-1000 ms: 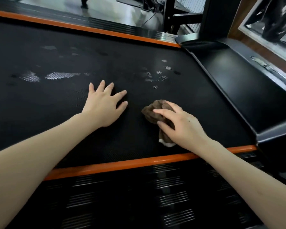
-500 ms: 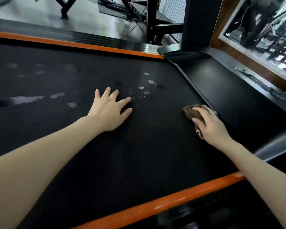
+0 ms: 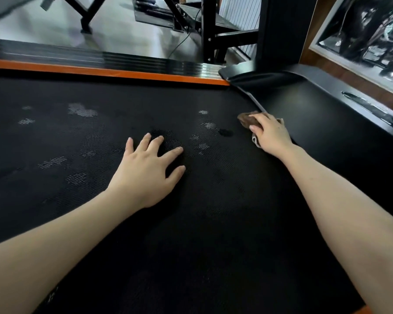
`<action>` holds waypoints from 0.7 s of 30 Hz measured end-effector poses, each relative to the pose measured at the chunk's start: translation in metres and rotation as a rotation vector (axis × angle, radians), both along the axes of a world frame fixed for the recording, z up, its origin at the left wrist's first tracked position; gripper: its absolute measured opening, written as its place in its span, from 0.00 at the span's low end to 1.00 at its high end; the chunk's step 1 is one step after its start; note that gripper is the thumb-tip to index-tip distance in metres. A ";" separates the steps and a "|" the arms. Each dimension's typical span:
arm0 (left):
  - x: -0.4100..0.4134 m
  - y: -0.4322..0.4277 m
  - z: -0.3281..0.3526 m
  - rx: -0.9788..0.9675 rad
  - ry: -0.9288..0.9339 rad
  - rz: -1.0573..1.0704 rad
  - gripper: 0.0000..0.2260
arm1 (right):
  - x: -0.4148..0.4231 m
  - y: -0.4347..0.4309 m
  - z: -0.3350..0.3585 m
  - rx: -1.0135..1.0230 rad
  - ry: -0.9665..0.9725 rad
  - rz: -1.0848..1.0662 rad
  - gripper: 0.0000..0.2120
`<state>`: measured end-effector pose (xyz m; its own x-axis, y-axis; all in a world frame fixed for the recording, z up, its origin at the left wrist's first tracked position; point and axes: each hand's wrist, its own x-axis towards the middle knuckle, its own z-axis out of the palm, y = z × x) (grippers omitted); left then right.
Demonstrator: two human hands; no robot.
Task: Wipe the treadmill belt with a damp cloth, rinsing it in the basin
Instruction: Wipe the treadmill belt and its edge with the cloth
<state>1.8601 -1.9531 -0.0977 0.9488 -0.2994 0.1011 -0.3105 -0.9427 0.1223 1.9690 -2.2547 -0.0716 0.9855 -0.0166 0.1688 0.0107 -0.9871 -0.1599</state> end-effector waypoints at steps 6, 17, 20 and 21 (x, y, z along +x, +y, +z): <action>0.000 0.001 0.002 -0.010 0.010 -0.003 0.25 | -0.072 -0.012 0.007 0.041 0.096 0.021 0.19; -0.010 0.005 0.011 0.015 0.070 -0.031 0.26 | -0.232 -0.023 0.021 -0.054 0.133 -0.085 0.20; -0.014 0.005 0.012 0.014 0.068 -0.034 0.26 | -0.206 -0.017 0.014 0.018 0.057 -0.122 0.18; -0.015 0.005 0.012 0.012 0.066 -0.029 0.26 | -0.193 -0.015 0.011 0.027 0.054 -0.137 0.18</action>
